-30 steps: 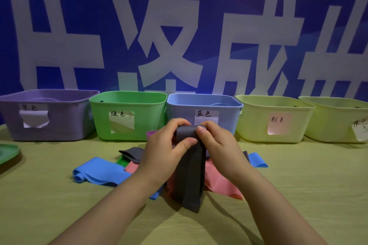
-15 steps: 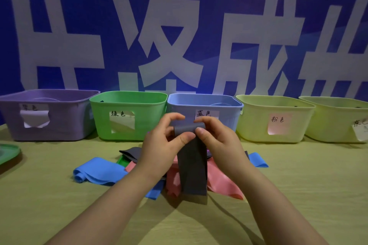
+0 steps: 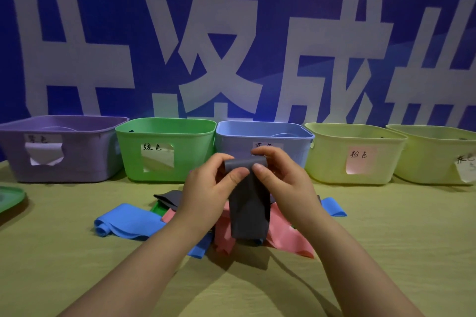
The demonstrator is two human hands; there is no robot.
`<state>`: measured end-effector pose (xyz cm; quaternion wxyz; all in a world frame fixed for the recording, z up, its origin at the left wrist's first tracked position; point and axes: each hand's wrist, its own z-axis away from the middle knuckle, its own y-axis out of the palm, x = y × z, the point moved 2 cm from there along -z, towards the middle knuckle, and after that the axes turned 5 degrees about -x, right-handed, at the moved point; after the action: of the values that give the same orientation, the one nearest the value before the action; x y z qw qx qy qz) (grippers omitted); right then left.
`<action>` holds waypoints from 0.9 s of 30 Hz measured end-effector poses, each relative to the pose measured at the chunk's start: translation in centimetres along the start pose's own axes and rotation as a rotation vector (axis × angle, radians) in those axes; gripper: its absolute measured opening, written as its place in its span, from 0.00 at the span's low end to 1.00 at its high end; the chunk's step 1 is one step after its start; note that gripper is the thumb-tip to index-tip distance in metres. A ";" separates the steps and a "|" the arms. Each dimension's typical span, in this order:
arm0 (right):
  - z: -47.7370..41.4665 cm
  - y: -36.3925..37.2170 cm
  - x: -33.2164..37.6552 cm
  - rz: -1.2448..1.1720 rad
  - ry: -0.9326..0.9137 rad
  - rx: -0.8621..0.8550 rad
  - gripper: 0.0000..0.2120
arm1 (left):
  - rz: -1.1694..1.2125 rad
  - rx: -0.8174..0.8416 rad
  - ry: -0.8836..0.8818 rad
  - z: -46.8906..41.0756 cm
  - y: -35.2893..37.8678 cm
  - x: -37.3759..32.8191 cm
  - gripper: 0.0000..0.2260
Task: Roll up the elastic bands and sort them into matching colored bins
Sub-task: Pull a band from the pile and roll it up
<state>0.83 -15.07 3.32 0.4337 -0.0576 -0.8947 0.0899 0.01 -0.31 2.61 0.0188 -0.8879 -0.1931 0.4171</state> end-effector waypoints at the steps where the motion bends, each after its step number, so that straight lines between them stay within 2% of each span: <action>1: -0.1 0.0 -0.1 0.031 -0.006 -0.019 0.10 | 0.017 -0.001 -0.008 0.0 0.0 0.1 0.15; 4: -0.2 -0.1 0.1 0.146 -0.008 -0.065 0.03 | -0.034 0.039 0.029 0.3 0.4 -0.2 0.12; 6: -0.2 0.0 0.1 0.230 -0.027 -0.062 0.07 | -0.129 0.048 0.095 0.4 0.5 -0.3 0.14; 8: -0.2 0.0 0.2 0.283 -0.031 -0.060 0.12 | -0.148 0.041 0.120 0.5 0.4 -0.4 0.11; 11: -0.1 -0.3 0.2 0.214 -0.012 -0.110 0.21 | -0.115 0.054 0.112 0.5 0.5 -0.6 0.08; 12: -0.1 -0.3 0.2 0.154 0.000 -0.120 0.19 | -0.090 0.053 0.096 0.5 0.5 -0.5 0.11; 14: 0.0 -0.2 0.2 0.018 0.013 -0.092 0.07 | -0.043 0.039 0.056 0.3 0.4 -0.3 0.17; 15: 0.0 0.1 0.1 -0.042 0.027 -0.045 0.04 | -0.021 0.028 0.033 0.1 0.2 -0.2 0.18; 18: 0.1 0.4 -0.2 -0.061 0.025 0.022 0.12 | 0.049 0.011 -0.025 -0.2 0.0 0.1 0.16; 21: 0.0 0.3 0.0 0.044 -0.004 -0.026 0.09 | 0.073 0.027 -0.051 -0.1 0.3 0.2 0.12; 25: 0.0 0.1 0.2 0.157 -0.031 -0.017 0.04 | 0.044 0.042 -0.006 0.1 0.4 0.4 0.12; 27: 0.0 0.2 0.3 0.190 -0.039 -0.027 0.07 | 0.028 0.045 0.030 0.1 0.3 0.2 0.09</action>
<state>0.66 -14.86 3.49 0.4050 -0.1463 -0.8945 0.1198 0.08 -0.53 2.36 0.0357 -0.8960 -0.1709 0.4084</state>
